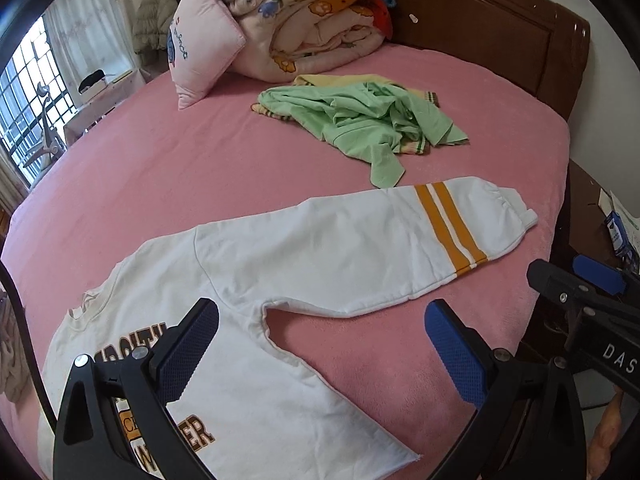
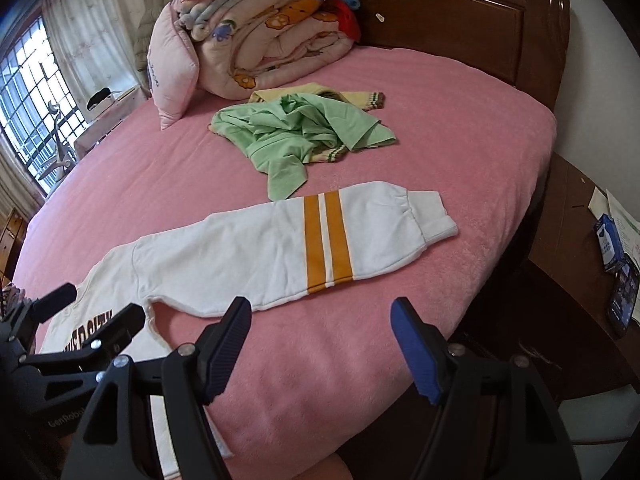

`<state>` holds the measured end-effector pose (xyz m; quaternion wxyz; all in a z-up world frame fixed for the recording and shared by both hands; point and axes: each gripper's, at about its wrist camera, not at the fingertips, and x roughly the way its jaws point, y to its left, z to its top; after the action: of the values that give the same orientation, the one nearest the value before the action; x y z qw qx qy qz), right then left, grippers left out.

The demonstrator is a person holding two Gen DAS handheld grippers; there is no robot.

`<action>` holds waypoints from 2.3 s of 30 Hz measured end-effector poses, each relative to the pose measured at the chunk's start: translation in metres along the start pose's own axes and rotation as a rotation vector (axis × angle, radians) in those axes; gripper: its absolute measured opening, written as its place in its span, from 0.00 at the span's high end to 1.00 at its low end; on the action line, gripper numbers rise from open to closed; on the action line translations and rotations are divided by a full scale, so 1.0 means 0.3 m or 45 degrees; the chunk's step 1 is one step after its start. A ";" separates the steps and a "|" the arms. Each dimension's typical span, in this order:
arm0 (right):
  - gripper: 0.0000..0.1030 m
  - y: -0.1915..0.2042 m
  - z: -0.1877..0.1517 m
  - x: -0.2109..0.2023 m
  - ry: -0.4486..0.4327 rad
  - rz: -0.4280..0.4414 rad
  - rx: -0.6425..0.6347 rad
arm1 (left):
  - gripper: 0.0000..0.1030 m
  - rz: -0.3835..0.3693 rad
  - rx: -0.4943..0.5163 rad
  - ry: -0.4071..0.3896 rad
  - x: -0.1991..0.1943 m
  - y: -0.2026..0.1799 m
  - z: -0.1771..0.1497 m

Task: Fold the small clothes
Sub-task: 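Move the right tool to the striped sleeve cuff and grasp it, then carry the held sleeve across the sweatshirt body with the right tool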

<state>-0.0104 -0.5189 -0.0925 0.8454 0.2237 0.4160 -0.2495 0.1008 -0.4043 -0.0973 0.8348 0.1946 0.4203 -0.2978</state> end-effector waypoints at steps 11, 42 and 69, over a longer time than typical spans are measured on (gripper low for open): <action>0.29 -0.122 0.071 0.126 0.004 0.029 0.116 | 0.01 0.021 0.011 0.060 0.116 -0.013 0.027; 0.85 -0.139 0.247 0.261 -0.095 0.373 0.159 | 0.01 0.118 -0.147 0.156 0.105 0.142 -0.042; 0.85 1.368 -0.395 0.010 0.024 0.850 -1.085 | 0.01 0.474 -1.077 0.185 -0.353 1.318 -0.872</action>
<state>0.1707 -0.1318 -0.0908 0.8908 -0.0167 0.3941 0.2255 0.1590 0.0768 -0.1305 0.8483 -0.0704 0.5202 0.0691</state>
